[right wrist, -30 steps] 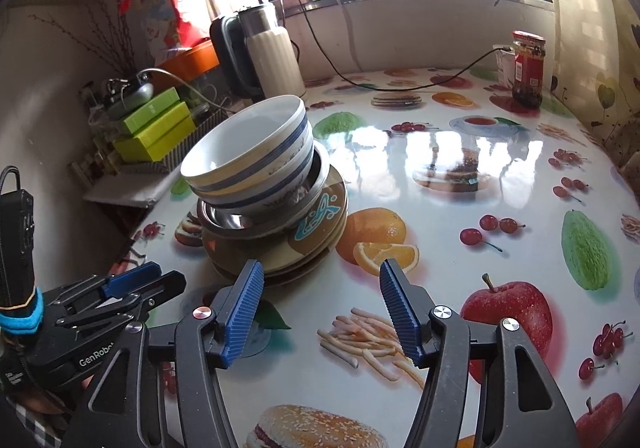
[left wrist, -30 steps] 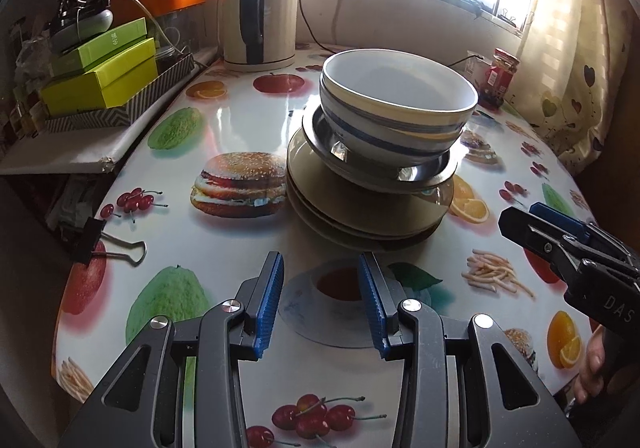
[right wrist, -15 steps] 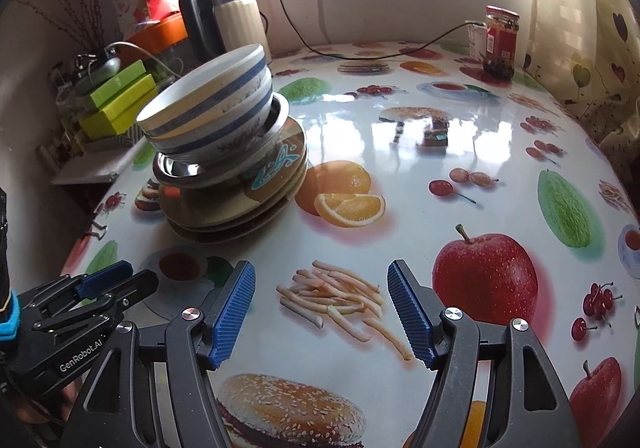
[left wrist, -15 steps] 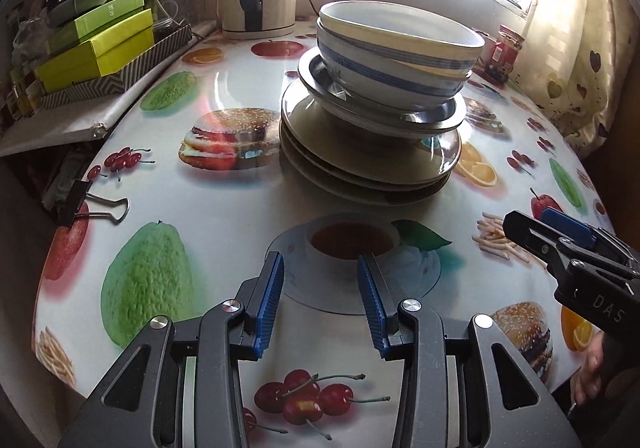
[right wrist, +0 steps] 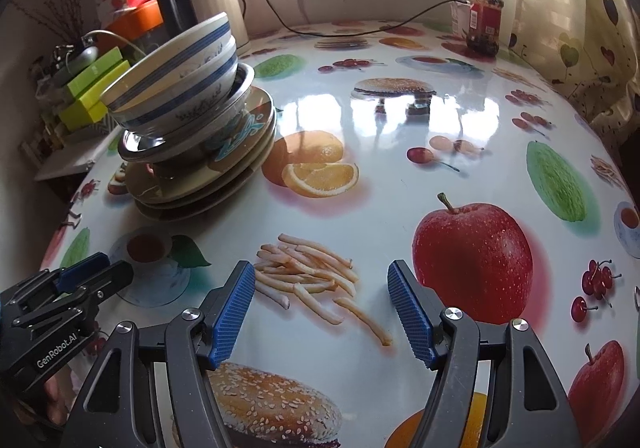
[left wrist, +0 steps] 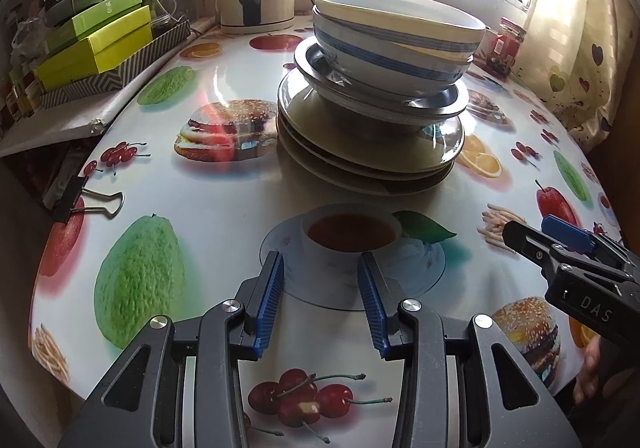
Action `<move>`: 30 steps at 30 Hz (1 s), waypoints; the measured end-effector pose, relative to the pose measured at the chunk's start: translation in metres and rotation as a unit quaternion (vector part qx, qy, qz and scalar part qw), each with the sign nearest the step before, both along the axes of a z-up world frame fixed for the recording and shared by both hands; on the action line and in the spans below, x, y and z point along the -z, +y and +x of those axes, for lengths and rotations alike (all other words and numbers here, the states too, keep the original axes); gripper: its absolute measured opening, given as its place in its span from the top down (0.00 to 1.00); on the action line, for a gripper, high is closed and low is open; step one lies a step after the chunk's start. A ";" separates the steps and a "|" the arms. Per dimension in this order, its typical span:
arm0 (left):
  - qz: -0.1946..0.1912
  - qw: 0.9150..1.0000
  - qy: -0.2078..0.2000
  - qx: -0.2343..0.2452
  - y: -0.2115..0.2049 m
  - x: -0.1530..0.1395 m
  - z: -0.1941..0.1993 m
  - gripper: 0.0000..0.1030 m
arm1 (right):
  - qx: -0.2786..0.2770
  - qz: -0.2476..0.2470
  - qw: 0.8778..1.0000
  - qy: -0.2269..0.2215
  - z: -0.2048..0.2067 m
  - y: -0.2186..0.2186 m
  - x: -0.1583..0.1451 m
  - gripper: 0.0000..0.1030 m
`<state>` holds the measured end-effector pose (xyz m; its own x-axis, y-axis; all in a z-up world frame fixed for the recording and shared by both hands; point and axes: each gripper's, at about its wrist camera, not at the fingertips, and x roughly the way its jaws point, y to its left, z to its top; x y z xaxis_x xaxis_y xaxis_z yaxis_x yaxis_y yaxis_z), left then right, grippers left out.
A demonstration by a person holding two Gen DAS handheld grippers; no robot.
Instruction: Organize plates and bowls
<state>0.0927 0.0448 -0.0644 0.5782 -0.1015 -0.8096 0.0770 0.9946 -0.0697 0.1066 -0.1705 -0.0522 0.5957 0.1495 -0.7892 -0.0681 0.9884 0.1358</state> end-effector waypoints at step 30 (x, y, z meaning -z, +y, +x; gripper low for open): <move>0.020 1.000 -0.008 -0.004 -0.006 0.001 -0.001 0.61 | -0.005 -0.021 1.000 -0.010 -0.003 0.007 0.002 0.21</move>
